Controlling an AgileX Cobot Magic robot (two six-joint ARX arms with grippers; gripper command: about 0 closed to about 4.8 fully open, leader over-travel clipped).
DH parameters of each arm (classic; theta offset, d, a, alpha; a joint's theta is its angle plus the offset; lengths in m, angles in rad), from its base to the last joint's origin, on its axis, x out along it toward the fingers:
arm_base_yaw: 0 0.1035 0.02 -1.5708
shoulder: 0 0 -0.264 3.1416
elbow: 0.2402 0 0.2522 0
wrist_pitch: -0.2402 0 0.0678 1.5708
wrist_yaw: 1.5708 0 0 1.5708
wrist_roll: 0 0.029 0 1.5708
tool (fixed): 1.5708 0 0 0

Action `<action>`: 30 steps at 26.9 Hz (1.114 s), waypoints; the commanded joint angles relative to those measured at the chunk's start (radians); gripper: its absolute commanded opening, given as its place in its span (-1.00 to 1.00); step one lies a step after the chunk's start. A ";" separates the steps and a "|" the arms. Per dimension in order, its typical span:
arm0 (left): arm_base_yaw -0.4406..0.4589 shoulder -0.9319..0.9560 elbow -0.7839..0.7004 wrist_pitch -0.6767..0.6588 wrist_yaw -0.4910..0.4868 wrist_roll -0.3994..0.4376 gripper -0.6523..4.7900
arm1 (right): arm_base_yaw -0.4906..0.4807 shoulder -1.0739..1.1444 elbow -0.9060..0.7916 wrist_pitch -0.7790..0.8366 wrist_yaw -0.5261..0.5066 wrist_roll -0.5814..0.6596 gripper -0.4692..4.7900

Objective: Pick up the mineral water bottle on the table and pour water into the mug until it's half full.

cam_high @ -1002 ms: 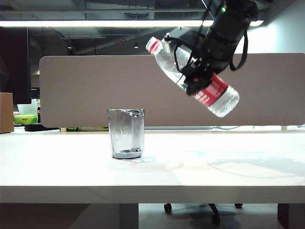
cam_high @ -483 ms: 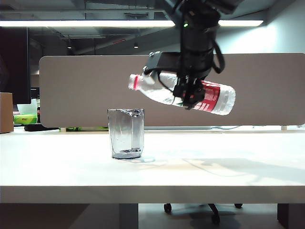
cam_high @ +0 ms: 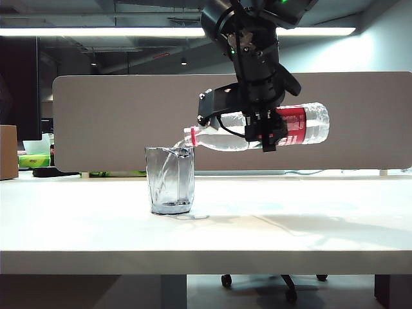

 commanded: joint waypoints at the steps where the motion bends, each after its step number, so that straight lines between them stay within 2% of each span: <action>1: 0.000 0.002 0.003 0.013 0.003 0.004 -0.78 | 0.014 -0.014 0.010 0.024 0.032 -0.019 0.05; 18: 0.000 0.002 0.003 0.013 0.003 0.004 -0.78 | 0.040 -0.014 0.011 0.029 0.068 0.006 0.05; 23: 0.000 0.002 0.003 0.013 0.003 0.004 -0.78 | 0.040 -0.017 0.010 0.014 -0.024 0.189 0.05; 26: 0.000 0.002 0.003 0.013 0.003 0.004 -0.78 | 0.040 -0.024 0.009 -0.016 -0.117 0.347 0.05; 27: 0.000 0.002 0.003 0.013 0.003 0.004 -0.78 | 0.037 -0.031 0.006 -0.035 -0.174 0.454 0.05; 30: 0.000 0.002 0.003 0.013 0.003 0.004 -0.78 | 0.029 -0.043 -0.019 -0.002 -0.245 0.561 0.05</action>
